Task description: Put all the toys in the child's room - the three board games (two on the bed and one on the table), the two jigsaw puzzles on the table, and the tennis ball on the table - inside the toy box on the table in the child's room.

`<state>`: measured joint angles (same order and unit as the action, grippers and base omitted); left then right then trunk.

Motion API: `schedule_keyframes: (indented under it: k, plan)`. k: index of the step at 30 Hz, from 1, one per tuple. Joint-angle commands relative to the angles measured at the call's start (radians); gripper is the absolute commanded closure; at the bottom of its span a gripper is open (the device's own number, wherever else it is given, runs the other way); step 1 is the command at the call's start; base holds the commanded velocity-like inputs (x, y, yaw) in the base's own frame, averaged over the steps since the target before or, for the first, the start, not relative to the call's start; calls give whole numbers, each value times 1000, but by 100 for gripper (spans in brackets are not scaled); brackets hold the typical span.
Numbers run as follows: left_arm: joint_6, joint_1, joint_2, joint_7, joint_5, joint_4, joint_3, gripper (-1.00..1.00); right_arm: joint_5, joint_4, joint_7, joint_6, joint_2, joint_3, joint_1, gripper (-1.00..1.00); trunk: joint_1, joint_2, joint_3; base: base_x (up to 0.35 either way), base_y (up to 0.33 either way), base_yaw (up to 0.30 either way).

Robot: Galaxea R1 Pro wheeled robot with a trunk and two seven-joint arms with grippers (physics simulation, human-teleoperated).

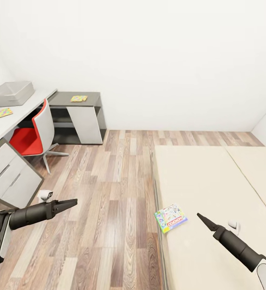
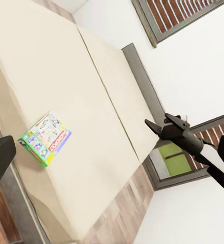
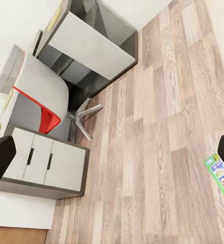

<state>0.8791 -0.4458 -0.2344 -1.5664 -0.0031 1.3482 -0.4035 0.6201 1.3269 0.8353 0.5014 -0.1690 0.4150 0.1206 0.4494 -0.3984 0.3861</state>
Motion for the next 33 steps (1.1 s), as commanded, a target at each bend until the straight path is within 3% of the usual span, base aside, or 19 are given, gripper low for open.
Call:
schedule_keyframes:
  k: [1, 33]
  plan:
    - [11, -1, 0, -4, -1, 0, 0, -100, 6, 0, 1, 8, 0, 1, 1, -100, 1, -2, 0, 0, 0, 0]
    - [11, -1, 1, -4, -2, 0, 0, -100, 5, -6, -4, 8, 2, -2, 1, -100, 1, -2, -53, 0, 0, 0]
